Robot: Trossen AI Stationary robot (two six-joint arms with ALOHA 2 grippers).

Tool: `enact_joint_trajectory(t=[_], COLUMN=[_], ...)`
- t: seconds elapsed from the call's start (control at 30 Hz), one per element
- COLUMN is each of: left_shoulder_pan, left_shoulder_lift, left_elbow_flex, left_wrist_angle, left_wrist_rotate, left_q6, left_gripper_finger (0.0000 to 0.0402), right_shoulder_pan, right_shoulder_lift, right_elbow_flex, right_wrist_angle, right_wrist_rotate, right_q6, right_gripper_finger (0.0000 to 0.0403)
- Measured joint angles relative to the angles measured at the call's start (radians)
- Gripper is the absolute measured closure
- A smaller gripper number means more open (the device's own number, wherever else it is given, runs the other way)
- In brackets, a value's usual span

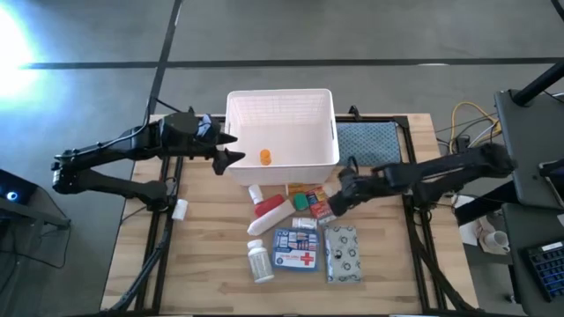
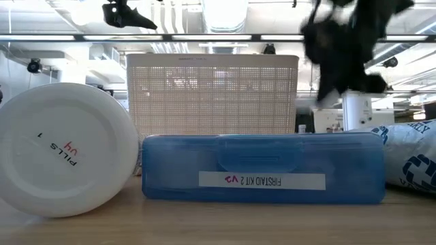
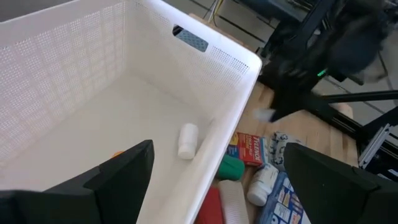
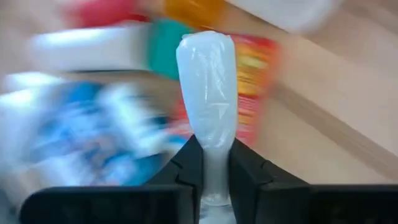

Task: Pick & place medical supplies in basket/bin
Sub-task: Put the white rolled gauze into the white container

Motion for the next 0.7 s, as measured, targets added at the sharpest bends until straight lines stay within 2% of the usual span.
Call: enact_joint_trajectory(t=[0.1,0.27,0.4,0.53,0.7], left_shoulder_pan=[0.0,-0.001,-0.011,-0.026,-0.028], left_shoulder_lift=[-0.003,-0.009,-0.011,-0.011,-0.008], left_elbow_flex=[0.0,0.0,0.0,0.0,0.0], left_wrist_angle=[-0.001,-0.056,-0.157,-0.317,-0.567], left_wrist_rotate=[0.0,0.0,0.001,-0.001,-0.119], left_q6=[0.0,-0.019,-0.07,-0.153,-0.354], left_gripper_finger=[0.0066,0.0066,0.0066,0.0066,0.0066], right_shoulder_pan=[-0.001,-0.075,-0.212,-0.344,-0.446], right_shoulder_lift=[-0.093,-0.144,-0.028,0.134,0.306], right_elbow_flex=[0.074,0.217,0.359,0.52,0.713], right_wrist_angle=[0.019,0.112,0.122,0.074,-0.087], right_wrist_rotate=[0.003,0.147,0.123,0.053,0.047], right_q6=[-0.108,-0.288,-0.463,-0.599,-0.671], right_gripper_finger=[0.0344,0.0339,0.0315,0.0265,0.0192])
